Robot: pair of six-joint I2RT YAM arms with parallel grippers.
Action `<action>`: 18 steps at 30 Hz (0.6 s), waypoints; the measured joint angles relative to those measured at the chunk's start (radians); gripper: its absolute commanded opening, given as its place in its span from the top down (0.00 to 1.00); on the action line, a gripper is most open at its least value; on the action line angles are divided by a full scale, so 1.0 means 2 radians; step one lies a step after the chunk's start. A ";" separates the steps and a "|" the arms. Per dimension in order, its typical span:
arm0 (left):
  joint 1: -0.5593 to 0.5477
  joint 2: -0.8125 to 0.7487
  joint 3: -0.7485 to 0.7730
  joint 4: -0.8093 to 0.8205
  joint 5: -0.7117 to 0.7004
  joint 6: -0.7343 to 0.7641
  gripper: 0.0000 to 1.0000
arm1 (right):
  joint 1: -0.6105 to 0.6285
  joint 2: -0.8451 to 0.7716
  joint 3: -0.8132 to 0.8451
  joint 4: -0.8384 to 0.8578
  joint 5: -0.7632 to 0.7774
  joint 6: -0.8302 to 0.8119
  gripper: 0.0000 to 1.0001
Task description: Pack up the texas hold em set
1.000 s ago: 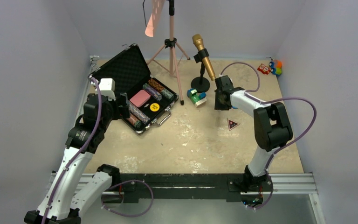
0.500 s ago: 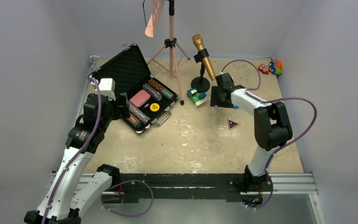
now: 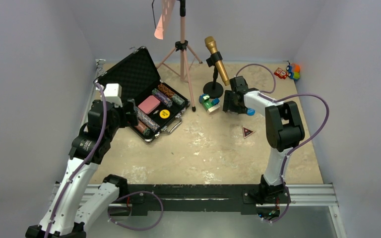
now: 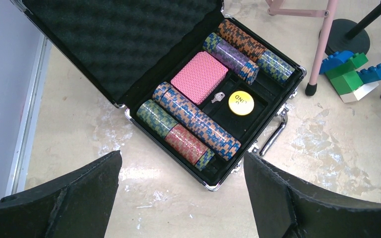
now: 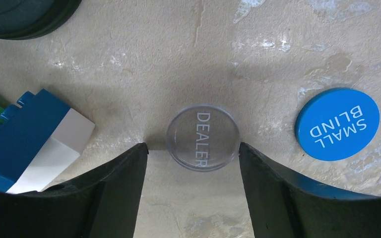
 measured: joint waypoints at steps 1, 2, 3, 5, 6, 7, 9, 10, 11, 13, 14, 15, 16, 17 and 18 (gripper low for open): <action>0.000 0.000 0.000 0.000 0.000 0.000 0.04 | 0.000 0.001 0.000 0.000 0.000 0.001 0.31; 0.000 -0.001 0.000 0.000 0.001 0.000 0.04 | 0.000 0.001 0.001 -0.001 0.000 0.002 0.31; 0.000 -0.001 0.000 0.000 0.002 0.000 0.04 | 0.000 0.001 0.002 -0.002 0.000 0.003 0.31; 0.000 -0.001 0.000 0.000 0.002 0.000 0.04 | 0.000 0.003 0.004 -0.003 0.001 0.004 0.33; 0.000 -0.002 0.000 0.000 0.002 0.000 0.04 | 0.000 0.004 0.006 -0.004 0.002 0.005 0.34; 0.000 -0.002 0.000 0.000 0.002 0.000 0.04 | 0.000 0.006 0.008 -0.005 0.003 0.006 0.35; 0.000 -0.004 0.000 0.000 0.002 0.000 0.04 | 0.000 0.007 0.010 -0.007 0.006 0.007 0.38; 0.000 -0.005 0.000 0.000 0.002 0.000 0.04 | 0.000 0.007 0.011 -0.009 0.008 0.007 0.39; 0.000 -0.005 0.000 0.000 0.002 0.000 0.04 | 0.000 0.008 0.013 -0.011 0.011 0.007 0.40; 0.000 -0.006 0.000 0.000 0.002 0.000 0.04 | 0.000 0.010 0.015 -0.016 0.016 0.007 0.41; 0.000 -0.006 0.000 0.000 0.002 0.000 0.04 | 0.000 0.011 0.017 -0.019 0.018 0.007 0.42; 0.000 -0.006 0.000 0.000 0.002 0.000 0.04 | 0.000 0.013 0.019 -0.021 0.019 0.007 0.42; 0.000 -0.006 0.000 0.000 0.002 0.000 0.04 | 0.000 0.014 0.021 -0.023 0.021 0.007 0.42; 0.000 -0.006 0.000 0.000 0.002 0.000 0.04 | 0.000 0.015 0.023 -0.024 0.023 0.007 0.43; 0.000 -0.006 0.000 0.000 0.002 0.000 0.04 | 0.000 0.016 0.024 -0.025 0.025 0.007 0.44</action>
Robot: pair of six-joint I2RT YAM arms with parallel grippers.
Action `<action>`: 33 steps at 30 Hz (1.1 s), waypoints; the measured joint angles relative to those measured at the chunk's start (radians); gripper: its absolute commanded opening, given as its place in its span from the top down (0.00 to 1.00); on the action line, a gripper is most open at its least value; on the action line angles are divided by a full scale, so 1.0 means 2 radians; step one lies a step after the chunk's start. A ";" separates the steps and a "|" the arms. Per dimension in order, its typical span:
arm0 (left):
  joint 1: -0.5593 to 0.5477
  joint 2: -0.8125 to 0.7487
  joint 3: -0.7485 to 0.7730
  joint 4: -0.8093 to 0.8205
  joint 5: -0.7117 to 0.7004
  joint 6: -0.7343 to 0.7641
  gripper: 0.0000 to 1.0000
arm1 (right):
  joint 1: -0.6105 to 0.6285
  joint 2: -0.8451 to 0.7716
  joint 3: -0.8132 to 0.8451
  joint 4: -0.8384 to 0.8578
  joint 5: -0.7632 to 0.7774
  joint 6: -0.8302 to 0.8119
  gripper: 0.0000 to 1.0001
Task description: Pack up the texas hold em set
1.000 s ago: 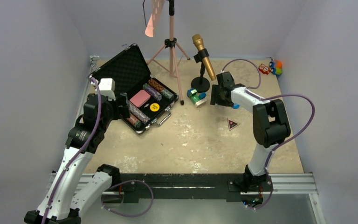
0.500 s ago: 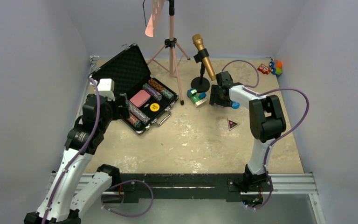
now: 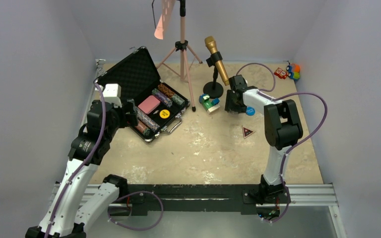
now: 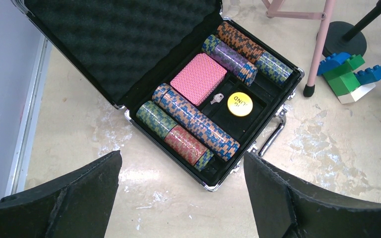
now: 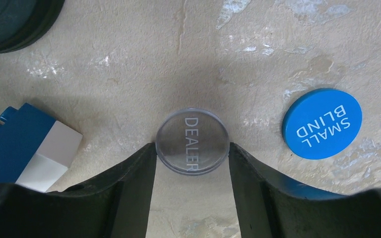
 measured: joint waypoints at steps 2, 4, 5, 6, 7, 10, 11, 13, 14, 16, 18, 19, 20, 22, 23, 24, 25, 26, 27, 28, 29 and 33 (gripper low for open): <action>0.000 -0.001 0.000 0.000 0.000 0.000 0.04 | 0.000 0.000 0.001 -0.002 0.003 0.000 0.47; 0.000 -0.001 0.000 0.000 0.000 0.000 0.04 | 0.000 0.000 0.002 -0.004 0.004 0.000 0.50; 0.000 -0.002 0.000 0.000 0.000 0.000 0.04 | 0.000 0.000 0.003 -0.006 0.004 -0.001 0.51; 0.000 -0.002 0.000 0.000 0.000 0.000 0.04 | 0.000 0.001 0.005 -0.008 0.005 -0.001 0.52; 0.000 -0.002 0.000 0.000 0.000 0.000 0.04 | 0.000 0.002 0.006 -0.009 0.004 -0.001 0.52; 0.000 -0.003 0.000 0.000 0.000 0.000 0.04 | 0.000 0.004 0.008 -0.010 0.003 -0.003 0.55; 0.000 -0.004 0.000 0.000 0.000 0.000 0.04 | 0.000 0.004 0.008 -0.010 0.003 -0.004 0.56; 0.000 -0.004 0.000 0.000 0.000 0.000 0.04 | 0.000 0.004 0.008 -0.010 -0.001 -0.005 0.57; 0.000 -0.004 0.000 0.000 0.000 0.000 0.04 | 0.000 0.004 0.008 -0.010 -0.003 -0.005 0.57; 0.000 -0.004 0.000 0.000 0.000 0.000 0.04 | 0.001 0.004 0.008 -0.010 -0.006 -0.006 0.57; 0.000 -0.004 0.000 0.000 0.000 0.000 0.04 | 0.003 0.003 0.006 -0.009 -0.007 -0.007 0.57; 0.000 -0.004 0.000 0.000 0.000 0.000 0.04 | 0.005 0.001 0.003 -0.007 -0.007 -0.007 0.58; 0.000 -0.004 0.000 0.000 0.000 0.000 0.04 | 0.008 -0.003 -0.002 -0.005 -0.007 -0.007 0.58; 0.000 -0.004 0.000 0.000 0.000 0.000 0.04 | 0.018 -0.015 -0.019 -0.001 -0.007 -0.006 0.59; 0.000 -0.004 0.000 0.000 0.000 0.000 0.04 | 0.024 -0.024 -0.031 0.000 -0.006 -0.006 0.59; 0.000 -0.004 0.000 0.000 0.000 0.000 0.04 | 0.031 -0.035 -0.045 0.000 -0.006 -0.006 0.59; 0.000 -0.004 0.000 0.000 0.001 0.000 0.04 | 0.037 -0.044 -0.056 -0.002 -0.005 -0.004 0.60; 0.000 -0.004 0.000 0.000 0.001 0.000 0.04 | 0.046 -0.056 -0.070 -0.003 -0.004 -0.003 0.60; 0.000 -0.004 0.000 0.000 0.001 0.000 0.04 | 0.055 -0.067 -0.083 -0.005 -0.003 -0.001 0.60; 0.000 -0.004 0.000 0.000 0.002 0.000 0.04 | 0.066 -0.078 -0.095 -0.006 0.000 0.002 0.60; 0.000 -0.004 0.000 0.000 0.003 0.000 0.04 | 0.076 -0.087 -0.102 -0.008 0.001 0.004 0.61; 0.000 -0.004 0.000 0.000 0.005 0.000 0.04 | 0.114 -0.112 -0.120 -0.003 0.003 0.016 0.62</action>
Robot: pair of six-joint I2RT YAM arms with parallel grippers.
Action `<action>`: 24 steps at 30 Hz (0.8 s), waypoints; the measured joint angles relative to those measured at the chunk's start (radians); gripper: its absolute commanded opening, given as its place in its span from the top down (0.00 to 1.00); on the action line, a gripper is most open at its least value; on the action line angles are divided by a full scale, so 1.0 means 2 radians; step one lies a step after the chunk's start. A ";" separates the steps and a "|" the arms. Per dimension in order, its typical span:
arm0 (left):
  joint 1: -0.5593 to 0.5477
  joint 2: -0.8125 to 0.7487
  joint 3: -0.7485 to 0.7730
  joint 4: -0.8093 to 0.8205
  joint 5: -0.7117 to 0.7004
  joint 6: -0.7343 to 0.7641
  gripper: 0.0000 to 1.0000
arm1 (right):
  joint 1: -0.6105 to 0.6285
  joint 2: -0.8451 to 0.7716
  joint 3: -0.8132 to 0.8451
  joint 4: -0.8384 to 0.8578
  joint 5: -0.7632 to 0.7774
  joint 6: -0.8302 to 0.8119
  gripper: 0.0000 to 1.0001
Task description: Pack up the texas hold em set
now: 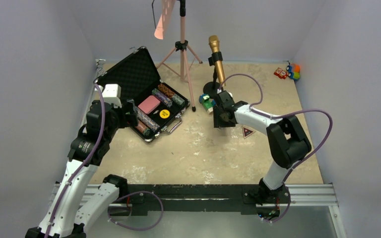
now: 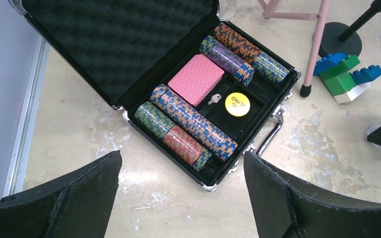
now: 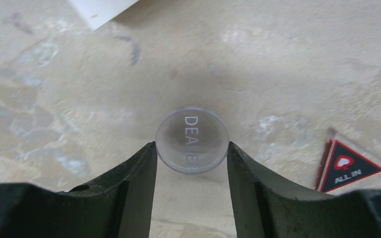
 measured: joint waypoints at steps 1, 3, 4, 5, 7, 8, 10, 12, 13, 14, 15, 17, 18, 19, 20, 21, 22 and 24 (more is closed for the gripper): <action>0.000 0.000 0.000 0.000 0.000 0.000 0.04 | 0.010 -0.006 -0.004 0.001 0.000 0.004 0.62; 0.000 0.000 0.000 0.000 0.000 0.000 0.04 | 0.028 -0.014 -0.007 0.005 0.001 0.010 0.62; 0.000 0.001 0.000 0.000 0.000 0.000 0.04 | 0.035 -0.017 -0.007 0.007 0.001 0.013 0.62; 0.000 0.001 0.000 0.000 0.000 0.000 0.04 | 0.041 -0.019 -0.007 0.010 0.001 0.016 0.62; 0.000 0.002 0.000 0.000 0.000 0.000 0.04 | 0.056 -0.022 -0.007 0.015 0.005 0.019 0.62; 0.000 0.002 0.000 0.000 0.000 0.000 0.04 | 0.063 -0.024 -0.007 0.017 0.006 0.020 0.62; 0.000 0.004 0.000 0.000 0.000 0.000 0.04 | 0.076 -0.025 -0.002 0.017 0.010 0.020 0.62; 0.000 0.006 0.000 0.000 0.000 0.000 0.04 | 0.092 -0.025 0.010 0.016 0.011 0.020 0.62; 0.000 0.006 0.000 0.000 0.000 0.000 0.04 | 0.100 -0.024 0.020 0.015 0.012 0.019 0.62; 0.000 0.007 0.000 0.000 0.000 0.000 0.04 | 0.106 -0.023 0.030 0.015 0.011 0.019 0.62; 0.000 0.007 0.000 0.000 0.000 0.000 0.04 | 0.114 -0.021 0.046 0.014 0.011 0.018 0.62; 0.000 0.007 0.000 0.000 0.000 0.000 0.04 | 0.128 -0.010 0.081 0.017 0.010 0.013 0.63; 0.000 0.007 0.000 0.000 0.000 0.000 0.04 | 0.135 -0.002 0.102 0.018 0.009 0.009 0.63; 0.000 0.007 0.000 0.000 0.000 0.000 0.04 | 0.141 0.009 0.122 0.019 0.007 0.006 0.63; 0.000 0.007 0.000 0.000 0.000 0.000 0.04 | 0.146 0.020 0.141 0.020 0.004 0.002 0.63; 0.000 0.007 0.000 0.000 0.000 0.000 0.04 | 0.151 0.034 0.163 0.021 0.000 -0.002 0.63; 0.000 0.007 0.000 0.000 0.000 0.000 0.04 | 0.156 0.051 0.185 0.022 -0.002 -0.007 0.63; 0.000 0.007 0.000 0.000 0.000 0.000 0.04 | 0.164 0.085 0.226 0.025 -0.007 -0.018 0.63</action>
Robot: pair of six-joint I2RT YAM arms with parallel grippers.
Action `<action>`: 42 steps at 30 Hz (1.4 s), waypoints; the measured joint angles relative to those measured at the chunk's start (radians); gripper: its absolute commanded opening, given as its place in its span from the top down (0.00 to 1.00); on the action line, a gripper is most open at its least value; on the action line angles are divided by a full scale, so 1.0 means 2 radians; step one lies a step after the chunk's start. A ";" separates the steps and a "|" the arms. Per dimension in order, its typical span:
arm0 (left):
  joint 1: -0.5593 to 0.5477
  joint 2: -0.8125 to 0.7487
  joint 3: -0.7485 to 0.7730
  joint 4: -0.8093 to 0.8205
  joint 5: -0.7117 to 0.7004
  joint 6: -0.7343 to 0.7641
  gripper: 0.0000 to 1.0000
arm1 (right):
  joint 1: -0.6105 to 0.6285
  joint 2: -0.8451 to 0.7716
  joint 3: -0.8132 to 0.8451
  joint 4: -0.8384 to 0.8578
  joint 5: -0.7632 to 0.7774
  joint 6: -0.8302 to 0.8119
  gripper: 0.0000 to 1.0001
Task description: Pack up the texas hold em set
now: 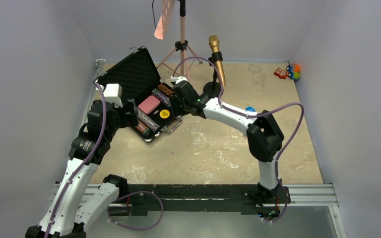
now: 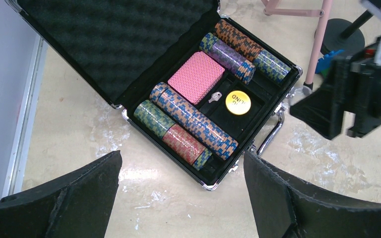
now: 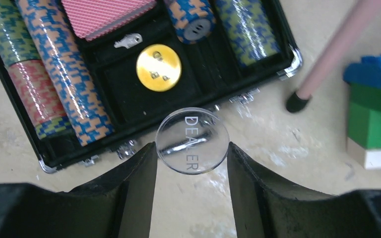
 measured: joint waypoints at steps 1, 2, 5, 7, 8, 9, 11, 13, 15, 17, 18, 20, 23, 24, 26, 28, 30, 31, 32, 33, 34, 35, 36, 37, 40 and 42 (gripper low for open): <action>0.000 0.000 0.000 0.000 0.000 0.000 0.04 | 0.002 0.013 0.014 0.001 -0.004 -0.004 0.64; 0.000 0.000 0.000 0.000 0.000 0.000 0.05 | 0.006 0.030 0.034 0.000 -0.007 -0.009 0.64; 0.000 0.000 0.000 0.000 0.002 0.000 0.04 | 0.014 0.076 0.083 0.002 -0.014 -0.020 0.64; 0.000 0.000 -0.001 0.000 0.002 0.000 0.04 | 0.018 0.102 0.110 0.002 -0.021 -0.026 0.64; 0.000 0.000 -0.001 0.000 0.002 0.000 0.04 | 0.020 0.113 0.119 0.002 -0.022 -0.029 0.64; 0.000 0.000 -0.001 0.000 0.002 0.000 0.04 | 0.021 0.126 0.132 0.001 -0.024 -0.032 0.64; 0.000 0.000 -0.001 0.000 0.002 0.000 0.04 | 0.024 0.152 0.157 0.000 -0.027 -0.038 0.64; 0.000 0.000 -0.001 0.000 0.002 0.000 0.04 | 0.026 0.173 0.177 -0.003 -0.031 -0.043 0.64; 0.000 0.000 -0.001 0.000 0.002 0.000 0.04 | 0.027 0.191 0.192 -0.008 -0.033 -0.046 0.65; 0.000 0.001 -0.001 0.000 0.002 0.000 0.04 | 0.028 0.204 0.197 -0.013 -0.034 -0.048 0.64; 0.000 0.001 -0.001 0.000 0.002 0.000 0.04 | 0.028 0.207 0.198 -0.016 -0.034 -0.049 0.64; 0.000 0.002 -0.001 0.000 0.002 0.000 0.04 | 0.028 0.215 0.198 -0.022 -0.035 -0.051 0.64; 0.000 0.005 -0.001 0.000 0.002 0.000 0.04 | 0.028 0.219 0.204 -0.022 -0.037 -0.052 0.64; 0.000 0.006 -0.001 0.000 0.002 0.000 0.04 | 0.028 0.219 0.205 -0.022 -0.038 -0.052 0.64; 0.000 0.006 -0.001 0.000 0.002 0.000 0.04 | 0.028 0.220 0.207 -0.025 -0.043 -0.052 0.63; 0.000 0.006 -0.001 0.000 0.002 0.000 0.04 | 0.028 0.222 0.209 -0.025 -0.046 -0.052 0.63; 0.000 0.007 -0.001 0.000 0.003 0.000 0.04 | 0.028 0.226 0.213 -0.026 -0.047 -0.053 0.62; 0.000 0.007 -0.001 0.000 0.003 0.000 0.04 | 0.028 0.229 0.216 -0.027 -0.048 -0.054 0.62; 0.000 0.007 -0.001 0.000 0.003 0.000 0.04 | 0.028 0.231 0.219 -0.027 -0.048 -0.055 0.62; 0.000 0.007 -0.001 0.000 0.003 0.000 0.04 | 0.028 0.232 0.221 -0.027 -0.049 -0.055 0.62; 0.000 0.007 -0.001 0.000 0.003 0.000 0.04 | 0.028 0.232 0.221 -0.027 -0.051 -0.055 0.61; 0.000 0.007 -0.001 0.000 0.003 0.000 0.04 | 0.028 0.232 0.222 -0.027 -0.052 -0.055 0.60; 0.000 0.007 -0.001 0.000 0.003 0.000 0.04 | 0.028 0.233 0.222 -0.028 -0.054 -0.055 0.59; 0.000 0.008 -0.001 0.000 0.003 0.000 0.04 | 0.028 0.233 0.222 -0.028 -0.056 -0.056 0.57; 0.000 0.009 -0.001 0.000 0.003 0.000 0.04 | 0.028 0.233 0.224 -0.029 -0.059 -0.056 0.49; 0.000 0.010 -0.001 0.000 0.003 0.000 0.04 | 0.028 0.237 0.228 -0.029 -0.059 -0.056 0.43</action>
